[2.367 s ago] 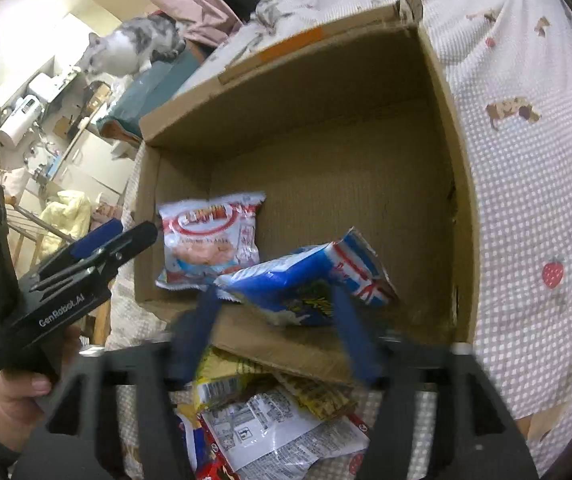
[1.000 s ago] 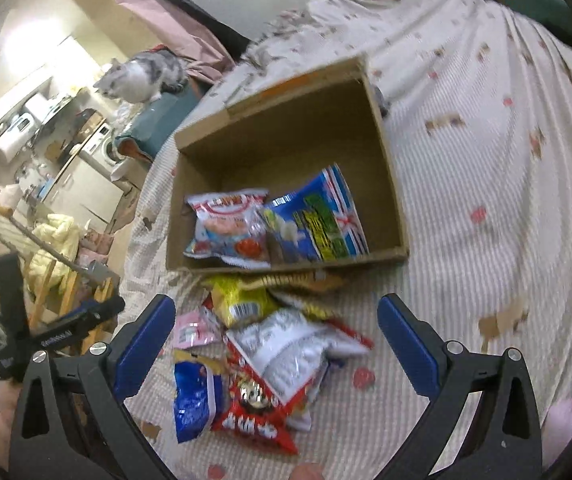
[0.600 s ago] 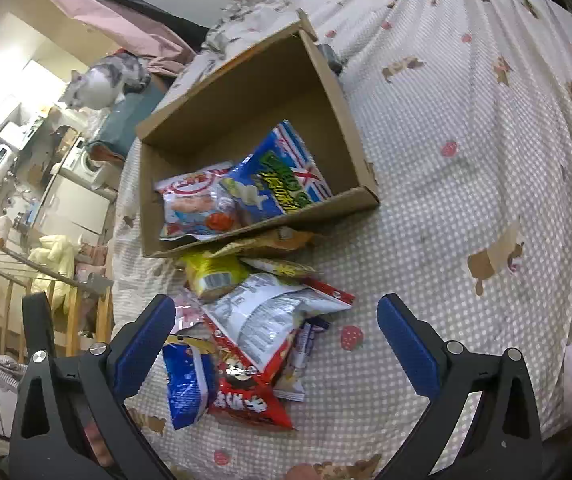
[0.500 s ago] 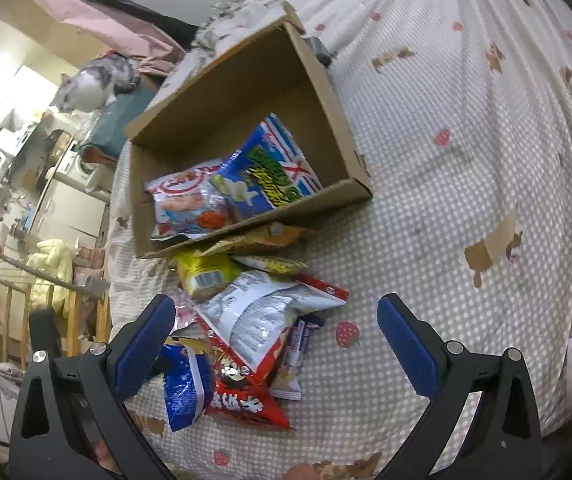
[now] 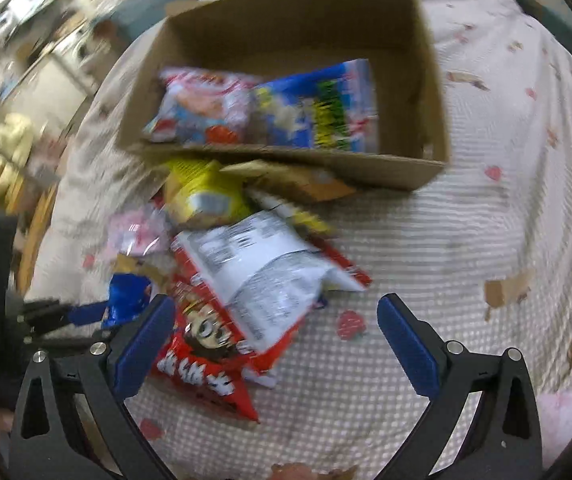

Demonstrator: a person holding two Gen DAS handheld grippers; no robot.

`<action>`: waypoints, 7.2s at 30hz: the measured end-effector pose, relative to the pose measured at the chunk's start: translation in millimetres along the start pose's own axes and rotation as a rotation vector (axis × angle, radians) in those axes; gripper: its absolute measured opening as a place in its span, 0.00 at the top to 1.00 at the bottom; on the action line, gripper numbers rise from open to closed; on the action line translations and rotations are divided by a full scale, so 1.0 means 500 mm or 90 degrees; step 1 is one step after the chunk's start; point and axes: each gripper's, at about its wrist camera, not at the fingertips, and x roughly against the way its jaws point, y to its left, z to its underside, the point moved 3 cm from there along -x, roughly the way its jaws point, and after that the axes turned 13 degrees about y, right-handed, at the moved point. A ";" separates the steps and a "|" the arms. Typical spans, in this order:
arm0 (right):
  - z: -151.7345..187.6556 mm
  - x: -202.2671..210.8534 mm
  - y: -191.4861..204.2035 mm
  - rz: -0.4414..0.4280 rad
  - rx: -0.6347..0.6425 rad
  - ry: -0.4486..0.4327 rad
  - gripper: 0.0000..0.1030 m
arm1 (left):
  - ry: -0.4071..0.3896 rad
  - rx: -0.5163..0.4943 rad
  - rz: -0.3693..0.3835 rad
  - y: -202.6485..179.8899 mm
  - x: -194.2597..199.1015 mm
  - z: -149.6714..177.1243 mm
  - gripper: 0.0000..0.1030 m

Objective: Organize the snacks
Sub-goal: 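Grasp the blue cartoon bag with the left tool while the right tool grasps the white-red bag, then carry the blue bag and the white-red bag over the box with both tools, then lower both bags into the box and open both tools, then grasp the red milk candy bag with the left tool while the right tool moves toward the yellow bag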

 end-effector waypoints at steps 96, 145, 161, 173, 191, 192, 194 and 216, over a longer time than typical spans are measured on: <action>-0.239 0.055 -0.152 0.025 -0.090 -0.169 0.72 | -0.284 -0.066 -0.054 -0.018 0.271 -0.286 0.85; -0.214 0.093 -0.160 -0.113 -0.129 -0.195 0.17 | -0.305 -0.081 -0.034 -0.012 0.266 -0.239 0.27; -0.100 0.132 -0.123 -0.112 -0.139 -0.183 0.17 | -0.332 -0.020 -0.039 0.051 0.303 -0.150 0.27; -0.009 0.113 -0.096 -0.102 -0.139 -0.136 0.17 | -0.294 0.001 -0.036 0.078 0.283 -0.067 0.21; 0.037 0.062 -0.170 -0.141 -0.266 -0.060 0.17 | -0.017 -0.008 0.069 -0.080 0.051 0.003 0.21; 0.041 0.063 -0.177 -0.146 -0.272 -0.059 0.17 | -0.009 -0.015 0.061 -0.092 0.037 0.003 0.21; 0.047 0.061 -0.187 -0.149 -0.279 -0.055 0.17 | 0.003 -0.031 0.038 -0.114 0.007 0.002 0.21; 0.049 0.053 -0.164 -0.180 -0.260 -0.036 0.17 | -0.051 -0.080 0.006 -0.033 0.155 0.014 0.55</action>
